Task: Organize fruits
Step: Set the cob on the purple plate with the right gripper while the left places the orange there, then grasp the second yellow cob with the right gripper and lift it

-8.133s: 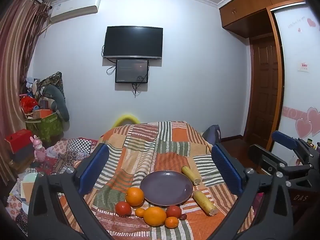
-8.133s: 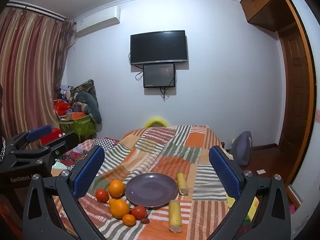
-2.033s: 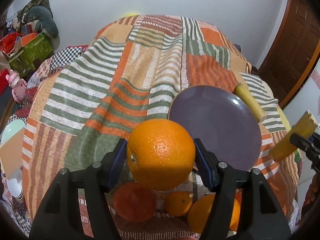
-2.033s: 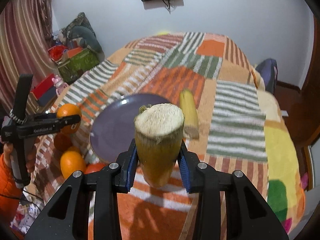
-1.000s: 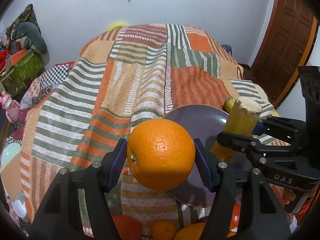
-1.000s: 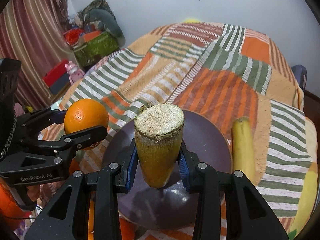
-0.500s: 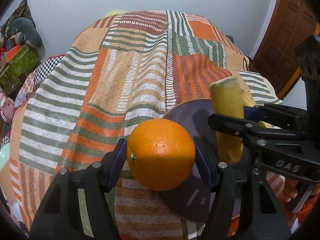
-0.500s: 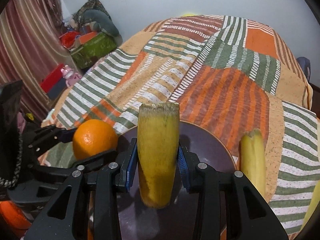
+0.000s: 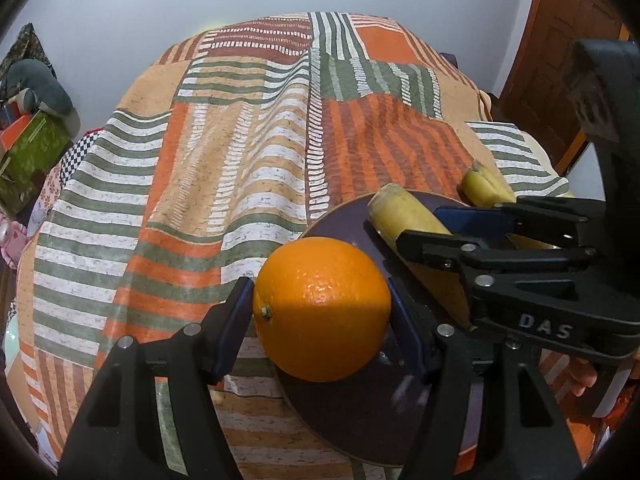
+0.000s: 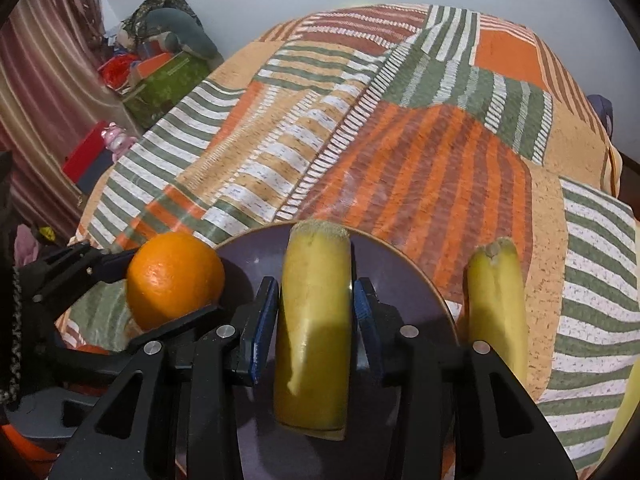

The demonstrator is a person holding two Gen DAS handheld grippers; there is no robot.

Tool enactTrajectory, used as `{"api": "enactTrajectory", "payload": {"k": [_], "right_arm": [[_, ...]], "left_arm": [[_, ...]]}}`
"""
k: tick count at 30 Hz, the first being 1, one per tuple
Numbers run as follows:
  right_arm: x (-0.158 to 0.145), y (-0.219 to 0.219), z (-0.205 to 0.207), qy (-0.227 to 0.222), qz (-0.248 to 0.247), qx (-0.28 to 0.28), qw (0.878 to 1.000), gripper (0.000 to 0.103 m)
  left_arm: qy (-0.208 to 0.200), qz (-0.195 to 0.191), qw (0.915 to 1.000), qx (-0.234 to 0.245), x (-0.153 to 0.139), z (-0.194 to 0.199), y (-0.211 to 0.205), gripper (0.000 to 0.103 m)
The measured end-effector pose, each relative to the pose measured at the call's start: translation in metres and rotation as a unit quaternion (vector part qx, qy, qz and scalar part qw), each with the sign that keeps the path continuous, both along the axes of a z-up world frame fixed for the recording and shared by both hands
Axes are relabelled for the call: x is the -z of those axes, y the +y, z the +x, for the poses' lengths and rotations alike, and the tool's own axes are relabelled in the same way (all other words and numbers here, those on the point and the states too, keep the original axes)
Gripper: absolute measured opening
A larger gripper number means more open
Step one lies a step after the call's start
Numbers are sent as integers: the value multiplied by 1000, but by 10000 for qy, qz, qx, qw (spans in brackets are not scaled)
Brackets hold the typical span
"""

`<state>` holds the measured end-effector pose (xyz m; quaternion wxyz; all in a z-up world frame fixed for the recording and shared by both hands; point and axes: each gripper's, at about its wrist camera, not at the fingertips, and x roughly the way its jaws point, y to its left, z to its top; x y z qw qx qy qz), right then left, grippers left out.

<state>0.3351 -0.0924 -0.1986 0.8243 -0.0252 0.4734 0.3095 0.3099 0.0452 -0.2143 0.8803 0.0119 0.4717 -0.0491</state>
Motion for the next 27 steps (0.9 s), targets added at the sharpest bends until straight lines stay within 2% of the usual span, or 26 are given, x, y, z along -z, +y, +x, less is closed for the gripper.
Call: {"api": "enactTrajectory", "payload": {"k": [6,10,14,16,20,27], "right_arm": [[-17,-1,-7,-314,-39,17,9995,37],[-32,-13,-15,-510,48,83,9987,38],[-44,-27,-23,-667,34,152,9977,42],[-50,-35,-27,-830,-98,241,9962,44],[-55,-55,-34,-1046,-322,426,9931,50],[-41,-86,-33,-1000,-630,713,9904,52]], "left_arm": [[125,-65,9999,-39,-1,0,2,65],[168,-273,9995,-30,-5,-6,5,67],[-149,-162,9997,-44,-22,-17,3,69],[-320,-139,9994,-81,-32,-23,5,74],[-593,-143,9980,-156,-53,-39,11,77],[-751,1,9964,-394,-63,-59,28,86]]}}
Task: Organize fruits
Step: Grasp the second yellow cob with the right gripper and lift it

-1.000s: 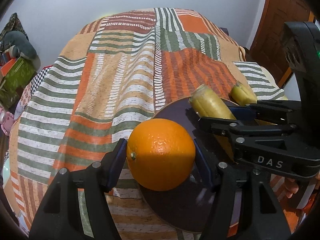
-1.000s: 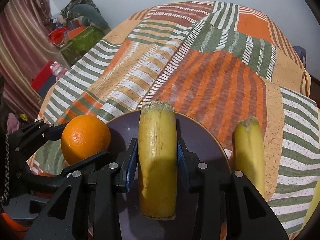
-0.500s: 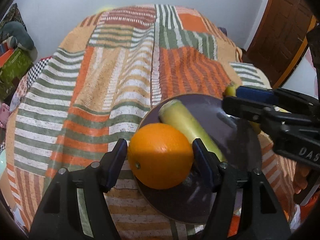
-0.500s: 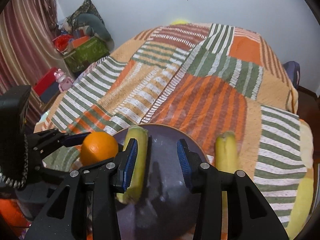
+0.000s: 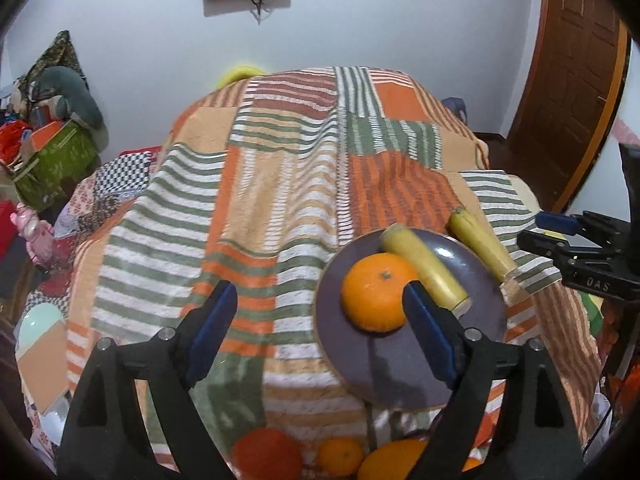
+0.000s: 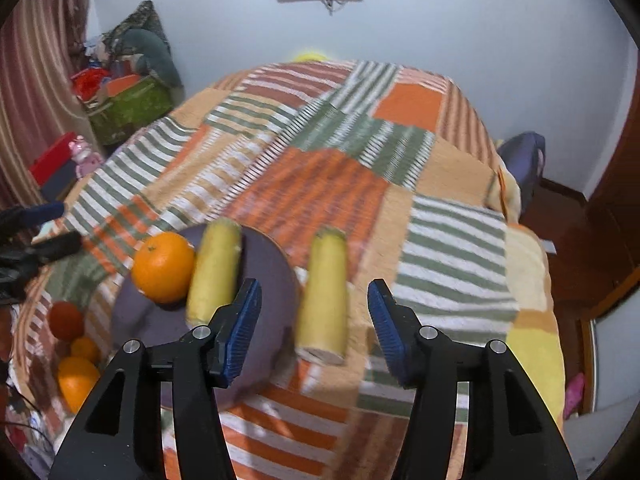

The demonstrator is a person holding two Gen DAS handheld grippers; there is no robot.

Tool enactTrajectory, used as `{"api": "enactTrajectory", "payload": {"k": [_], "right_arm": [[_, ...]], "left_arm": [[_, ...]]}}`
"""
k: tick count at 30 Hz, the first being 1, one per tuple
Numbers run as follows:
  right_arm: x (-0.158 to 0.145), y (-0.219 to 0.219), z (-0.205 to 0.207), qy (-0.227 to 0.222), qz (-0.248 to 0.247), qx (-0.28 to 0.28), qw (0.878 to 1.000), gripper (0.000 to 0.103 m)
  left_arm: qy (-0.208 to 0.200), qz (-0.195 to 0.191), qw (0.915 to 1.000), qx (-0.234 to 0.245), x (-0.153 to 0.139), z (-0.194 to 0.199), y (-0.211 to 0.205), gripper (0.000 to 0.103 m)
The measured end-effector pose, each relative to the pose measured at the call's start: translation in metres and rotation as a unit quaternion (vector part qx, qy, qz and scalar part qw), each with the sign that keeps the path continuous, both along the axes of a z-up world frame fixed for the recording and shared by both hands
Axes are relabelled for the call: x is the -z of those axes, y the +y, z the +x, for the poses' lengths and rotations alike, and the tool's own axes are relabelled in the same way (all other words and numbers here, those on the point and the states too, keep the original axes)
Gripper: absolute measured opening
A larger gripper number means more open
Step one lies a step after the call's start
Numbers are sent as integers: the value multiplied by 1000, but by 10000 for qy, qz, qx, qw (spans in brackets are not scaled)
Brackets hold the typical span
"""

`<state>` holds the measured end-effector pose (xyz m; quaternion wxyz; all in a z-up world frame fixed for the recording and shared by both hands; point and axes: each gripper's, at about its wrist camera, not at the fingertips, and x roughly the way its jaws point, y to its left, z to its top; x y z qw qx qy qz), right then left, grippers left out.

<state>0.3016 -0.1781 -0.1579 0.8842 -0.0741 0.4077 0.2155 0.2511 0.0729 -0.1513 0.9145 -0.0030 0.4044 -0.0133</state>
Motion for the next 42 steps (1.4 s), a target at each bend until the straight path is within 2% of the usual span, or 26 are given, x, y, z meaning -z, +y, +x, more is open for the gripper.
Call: {"api": "enactTrajectory", "payload": {"k": [9,13,25,27,34,42], "right_arm": [[32,-5,23,324,-28,186,9993,52],[41,1,32,370,-48,171,9992,44],[62,15,61,608,-65,139,9980,37],[61,15,60,625,-29,88,9980,33],[49,9,37,395,-142,123,9990,32],[9,-23,-23,101,367,294,9988,31]], "left_arm": [[252,2,9990,-367,18,-11,23,86],[348,-34,9984,-434,27,-11,29,86],[416,-49,9982,-428,35,-9,28,86],[414,-46,9983,-404,34,-10,26,86],[392,-125,9986,-318,27,-23,20,86],[384,-189,9989,-194,18,-54,6,86]]}}
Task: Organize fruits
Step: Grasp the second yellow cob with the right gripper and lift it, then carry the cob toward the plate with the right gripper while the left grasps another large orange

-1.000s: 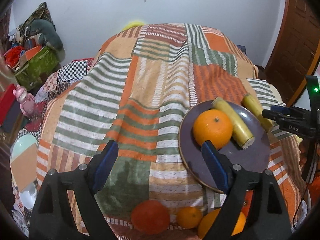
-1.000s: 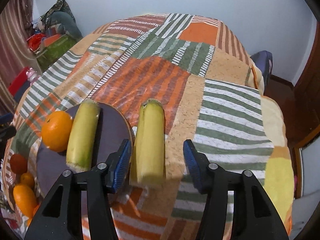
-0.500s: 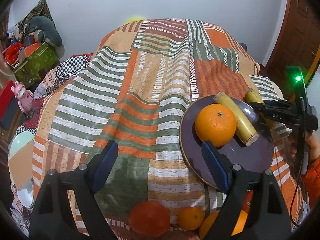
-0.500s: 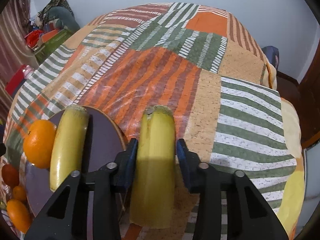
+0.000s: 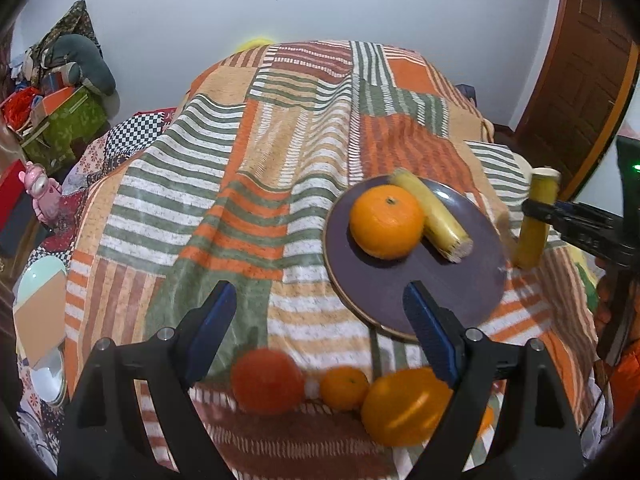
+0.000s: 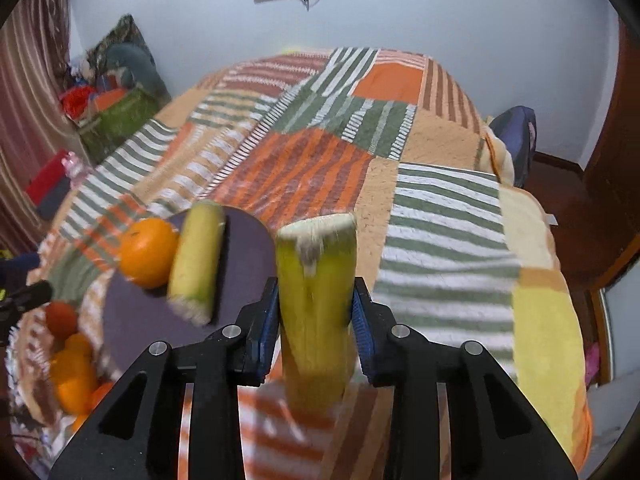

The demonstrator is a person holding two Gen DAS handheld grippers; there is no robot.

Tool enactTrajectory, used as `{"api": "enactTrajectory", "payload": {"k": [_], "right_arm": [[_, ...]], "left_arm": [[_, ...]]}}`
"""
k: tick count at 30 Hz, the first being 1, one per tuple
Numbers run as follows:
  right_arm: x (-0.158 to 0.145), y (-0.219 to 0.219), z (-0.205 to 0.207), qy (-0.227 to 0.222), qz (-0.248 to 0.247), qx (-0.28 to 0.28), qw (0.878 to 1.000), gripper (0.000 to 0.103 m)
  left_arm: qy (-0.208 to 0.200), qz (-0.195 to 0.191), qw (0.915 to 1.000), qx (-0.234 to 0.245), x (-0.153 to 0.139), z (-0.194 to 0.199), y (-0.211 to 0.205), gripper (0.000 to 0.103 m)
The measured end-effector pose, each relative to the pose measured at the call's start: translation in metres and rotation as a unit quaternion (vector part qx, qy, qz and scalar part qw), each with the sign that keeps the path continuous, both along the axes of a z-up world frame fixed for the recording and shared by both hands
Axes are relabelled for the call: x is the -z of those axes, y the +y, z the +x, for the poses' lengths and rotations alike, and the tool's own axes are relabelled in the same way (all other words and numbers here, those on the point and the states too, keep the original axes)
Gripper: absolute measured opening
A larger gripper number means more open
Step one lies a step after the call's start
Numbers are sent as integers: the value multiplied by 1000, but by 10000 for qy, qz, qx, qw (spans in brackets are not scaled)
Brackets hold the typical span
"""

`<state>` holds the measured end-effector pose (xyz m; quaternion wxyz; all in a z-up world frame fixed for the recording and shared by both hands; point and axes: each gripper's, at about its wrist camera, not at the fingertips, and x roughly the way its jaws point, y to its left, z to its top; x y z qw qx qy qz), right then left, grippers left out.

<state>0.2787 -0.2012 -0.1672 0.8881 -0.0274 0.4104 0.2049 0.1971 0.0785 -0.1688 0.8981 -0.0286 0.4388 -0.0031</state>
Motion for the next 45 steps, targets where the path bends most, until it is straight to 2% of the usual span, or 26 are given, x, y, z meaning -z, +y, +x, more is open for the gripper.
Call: {"api": "enactTrajectory", "payload": {"k": [9,18,23,28,36,42,44,45], "right_arm": [[-31,-25,-56,-247,548,71,9982,31],[-34,-26,-89,-343,631,-16,9974,31],[-31,-23,-99,-279,672,-91,9973,31],[-29,-22,-106,-323,604,-102,9976,31],[-28,-21,-104,-319,551,-115,9979,31],[-20,-18,-103,-191,539,-136,9983,31],[-19,-17,-103,-161,543,-140,9983,31],[-19,-17,-102,-155,554,-136,9983,31]], "left_arm": [[152,29,9998,149,2,-38,-22,86],[529,-167,9985,33,28,-53,-33,87],[635,-427,9971,-18,32,-51,-32,87],[717,-325,9969,33,40,-47,-43,87],[800,-524,9953,-119,50,-39,-40,87],[795,-685,9944,-82,53,-37,-39,80],[757,-658,9950,-15,51,-39,-41,75],[750,-655,9950,36,50,-39,-43,69]]}}
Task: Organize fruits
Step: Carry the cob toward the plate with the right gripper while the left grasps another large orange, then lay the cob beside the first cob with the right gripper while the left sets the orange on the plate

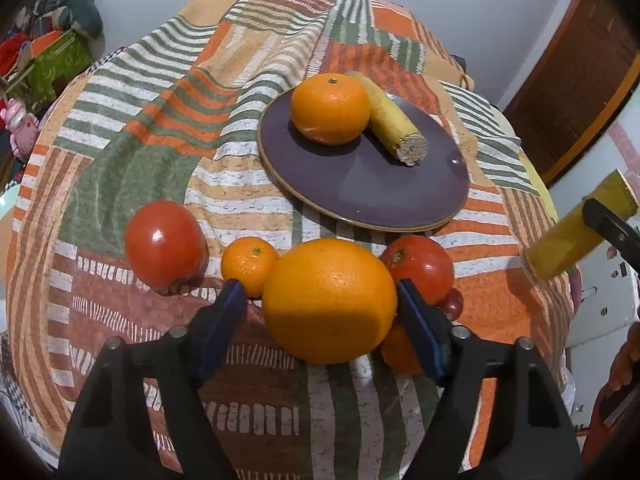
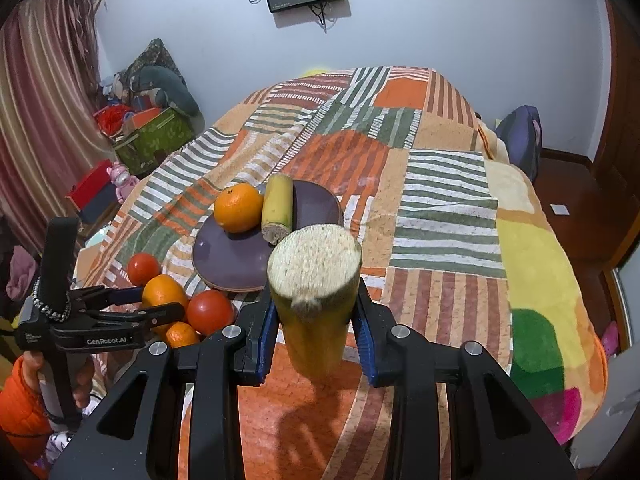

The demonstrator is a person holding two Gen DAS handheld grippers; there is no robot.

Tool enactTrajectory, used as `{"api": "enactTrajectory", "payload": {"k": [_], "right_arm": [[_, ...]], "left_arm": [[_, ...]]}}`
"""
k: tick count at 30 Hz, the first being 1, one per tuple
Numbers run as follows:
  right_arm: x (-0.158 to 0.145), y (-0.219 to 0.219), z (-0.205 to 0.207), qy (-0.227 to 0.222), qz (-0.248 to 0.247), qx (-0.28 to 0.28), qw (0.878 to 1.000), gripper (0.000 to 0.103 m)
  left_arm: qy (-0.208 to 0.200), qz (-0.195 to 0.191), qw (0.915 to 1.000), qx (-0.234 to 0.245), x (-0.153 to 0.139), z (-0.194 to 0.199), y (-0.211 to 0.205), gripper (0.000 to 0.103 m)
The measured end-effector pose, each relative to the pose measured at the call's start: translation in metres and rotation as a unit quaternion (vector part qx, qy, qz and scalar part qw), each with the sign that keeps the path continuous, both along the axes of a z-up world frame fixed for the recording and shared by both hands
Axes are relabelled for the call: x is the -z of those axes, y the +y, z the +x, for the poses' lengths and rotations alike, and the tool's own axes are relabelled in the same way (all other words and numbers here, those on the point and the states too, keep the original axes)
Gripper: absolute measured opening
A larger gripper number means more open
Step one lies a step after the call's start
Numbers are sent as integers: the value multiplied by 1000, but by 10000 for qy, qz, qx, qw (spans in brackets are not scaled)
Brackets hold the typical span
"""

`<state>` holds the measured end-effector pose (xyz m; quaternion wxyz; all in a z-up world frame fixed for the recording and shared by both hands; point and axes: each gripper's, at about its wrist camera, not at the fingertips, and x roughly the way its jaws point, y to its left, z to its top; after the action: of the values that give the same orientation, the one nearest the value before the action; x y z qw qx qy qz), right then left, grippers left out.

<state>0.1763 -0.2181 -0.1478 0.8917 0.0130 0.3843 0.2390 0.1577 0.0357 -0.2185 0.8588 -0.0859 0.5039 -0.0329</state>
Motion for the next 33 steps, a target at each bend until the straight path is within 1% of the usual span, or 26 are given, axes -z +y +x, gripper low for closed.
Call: {"api": "enactTrajectory", "payload": {"k": [1,4,8,15,22,27,33], "right_arm": [[0,0,0,5,15,2,10000,31],[-1,1,1,-1,39,-29,10000,31],[-4,4,1,-57,24,-70,10000,31],[-11,8,8,-140,28,-123,9998,31],[-13,18,18,-194,-2,-219,9996,31],[-11,27,31,-174,-51,-314,9993,31],[-3,40,50,-52,-91,-458,9989,31]], "left_arm": [[-10,-1,10000,70,-2,-1,-2,66],[-23,99,9999,114,-2,0,-6,66],[-15,11,10000,85,-6,-1,-2,66],[-383,-16,9993,48,-33,0,3,66],[-667,25,9977,115,-53,16,1,66],[-694,50,9973,217,-53,33,-4,66],[-589,80,9975,389,-43,55,-13,66]]}}
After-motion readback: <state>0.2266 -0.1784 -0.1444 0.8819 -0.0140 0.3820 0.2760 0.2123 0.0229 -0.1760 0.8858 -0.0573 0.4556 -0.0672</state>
